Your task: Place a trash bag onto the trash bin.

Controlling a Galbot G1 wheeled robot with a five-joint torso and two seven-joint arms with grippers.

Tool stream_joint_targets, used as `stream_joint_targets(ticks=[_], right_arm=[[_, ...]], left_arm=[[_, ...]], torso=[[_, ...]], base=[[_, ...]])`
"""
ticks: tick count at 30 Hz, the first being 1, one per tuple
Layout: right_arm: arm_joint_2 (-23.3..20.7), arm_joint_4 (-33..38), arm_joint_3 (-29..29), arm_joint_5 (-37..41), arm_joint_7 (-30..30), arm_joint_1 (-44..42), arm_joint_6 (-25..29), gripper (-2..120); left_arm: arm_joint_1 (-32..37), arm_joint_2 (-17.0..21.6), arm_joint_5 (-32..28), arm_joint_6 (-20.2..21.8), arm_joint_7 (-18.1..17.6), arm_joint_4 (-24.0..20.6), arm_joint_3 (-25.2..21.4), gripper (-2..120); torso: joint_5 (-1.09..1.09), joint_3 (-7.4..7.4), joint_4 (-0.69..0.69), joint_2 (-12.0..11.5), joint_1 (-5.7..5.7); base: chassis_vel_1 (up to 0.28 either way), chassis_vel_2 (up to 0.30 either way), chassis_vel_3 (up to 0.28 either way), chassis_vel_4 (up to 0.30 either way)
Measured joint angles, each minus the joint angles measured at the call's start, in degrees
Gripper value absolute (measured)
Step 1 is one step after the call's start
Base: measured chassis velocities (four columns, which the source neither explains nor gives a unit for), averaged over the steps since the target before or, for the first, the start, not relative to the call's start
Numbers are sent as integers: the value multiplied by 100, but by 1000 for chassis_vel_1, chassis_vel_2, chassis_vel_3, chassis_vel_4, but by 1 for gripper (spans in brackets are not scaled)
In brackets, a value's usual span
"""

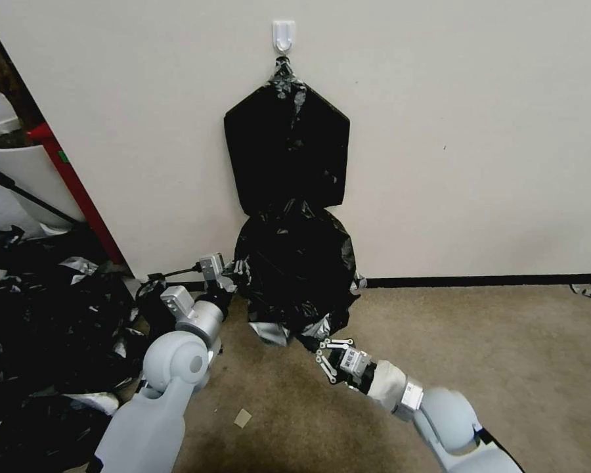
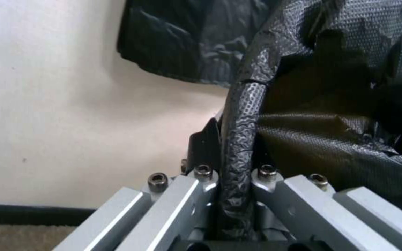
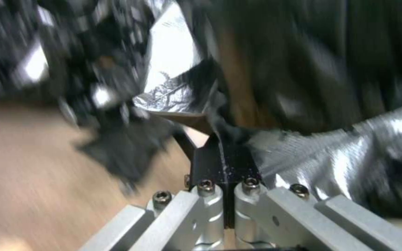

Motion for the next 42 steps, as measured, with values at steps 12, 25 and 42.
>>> stream_joint_targets(ticks=[12, 25, 42], right_arm=[[100, -288, 582, -1897, 1507, 299, 526, 0], [-277, -109, 245, -821, 1166, -339, 935, 33], [-317, 1206, -517, 3183, 755, -470, -85, 46]], left_arm=[[232, -1, 19, 20, -3, -223, 5, 2], [67, -47, 16, -530, 33, 69, 47, 2], [-46, -162, 514, -885, 21, 663, 430, 2]], torso=[[0, 0, 0, 0, 0], [0, 0, 0, 0, 0], [-1, 0, 0, 0, 0]], base=[[0, 0, 0, 0], [0, 0, 0, 0], [0, 0, 0, 0]])
